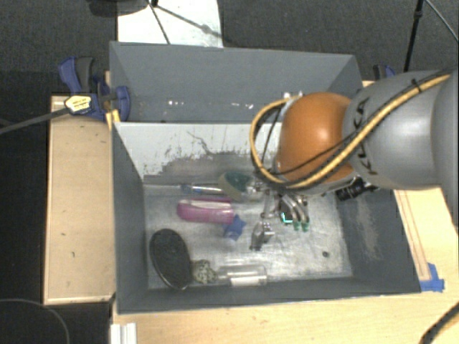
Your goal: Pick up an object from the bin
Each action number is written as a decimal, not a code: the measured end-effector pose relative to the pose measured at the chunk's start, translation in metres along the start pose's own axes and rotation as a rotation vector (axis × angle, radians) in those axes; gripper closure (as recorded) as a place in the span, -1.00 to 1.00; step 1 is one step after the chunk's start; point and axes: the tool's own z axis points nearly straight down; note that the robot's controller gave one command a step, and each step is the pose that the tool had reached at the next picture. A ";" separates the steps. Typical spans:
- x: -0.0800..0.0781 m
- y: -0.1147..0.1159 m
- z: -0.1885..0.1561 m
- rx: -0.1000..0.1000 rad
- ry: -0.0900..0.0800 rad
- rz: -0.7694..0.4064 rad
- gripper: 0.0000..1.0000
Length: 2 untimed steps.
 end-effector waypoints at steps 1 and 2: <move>-0.023 0.017 0.066 -0.001 -0.006 0.098 -1.00; -0.031 0.071 0.066 0.013 0.012 0.215 -1.00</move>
Offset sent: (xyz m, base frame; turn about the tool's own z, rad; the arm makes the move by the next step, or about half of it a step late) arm 0.0208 0.0161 -0.0673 0.0989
